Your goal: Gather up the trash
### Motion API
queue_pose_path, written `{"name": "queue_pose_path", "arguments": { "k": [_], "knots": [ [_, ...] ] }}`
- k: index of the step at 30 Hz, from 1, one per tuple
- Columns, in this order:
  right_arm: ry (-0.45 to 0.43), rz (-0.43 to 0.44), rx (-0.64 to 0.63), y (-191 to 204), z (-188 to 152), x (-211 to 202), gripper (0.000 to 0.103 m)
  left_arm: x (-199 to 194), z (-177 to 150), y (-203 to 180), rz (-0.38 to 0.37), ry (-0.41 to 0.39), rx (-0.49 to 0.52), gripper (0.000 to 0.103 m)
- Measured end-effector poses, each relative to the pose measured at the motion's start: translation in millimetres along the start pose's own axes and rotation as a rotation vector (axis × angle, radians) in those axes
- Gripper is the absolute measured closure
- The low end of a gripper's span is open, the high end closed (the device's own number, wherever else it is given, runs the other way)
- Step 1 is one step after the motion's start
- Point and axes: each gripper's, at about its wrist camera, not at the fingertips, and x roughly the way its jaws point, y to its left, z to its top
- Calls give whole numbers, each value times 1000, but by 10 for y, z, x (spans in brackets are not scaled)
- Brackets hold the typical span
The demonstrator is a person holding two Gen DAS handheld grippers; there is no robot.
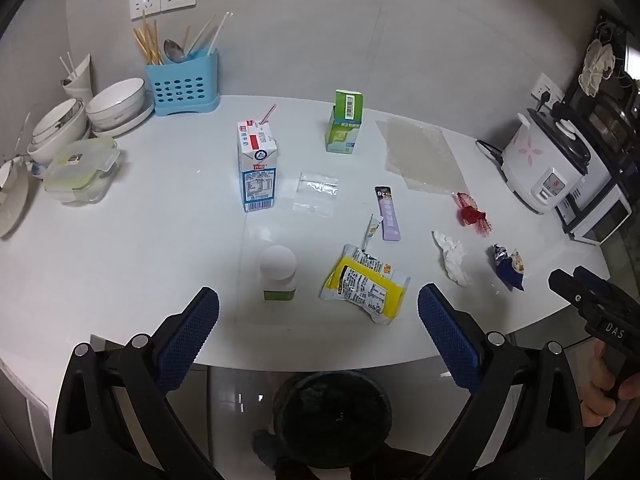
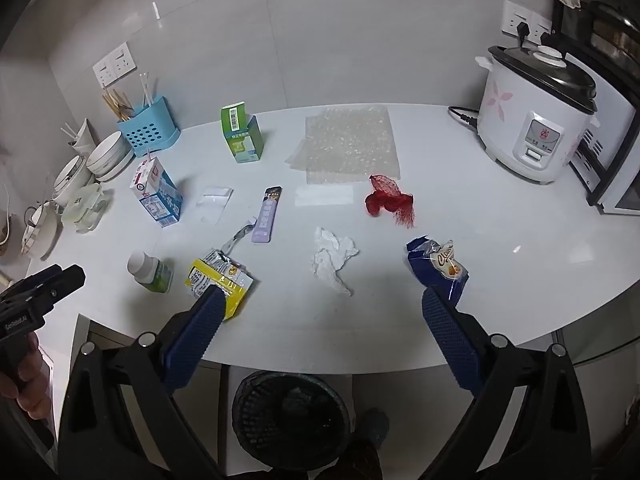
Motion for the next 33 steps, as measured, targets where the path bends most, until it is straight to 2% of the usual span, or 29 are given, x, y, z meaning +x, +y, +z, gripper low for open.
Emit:
{"name": "queue_pose_path", "arguments": {
  "k": [16, 33],
  "knots": [
    [-2, -5, -1, 0, -18, -84, 8, -85, -44, -57, -4, -12, 39, 6],
    [6, 6, -4, 2, -23, -86, 8, -56, -100, -36, -2, -6, 25, 7]
  ]
}}
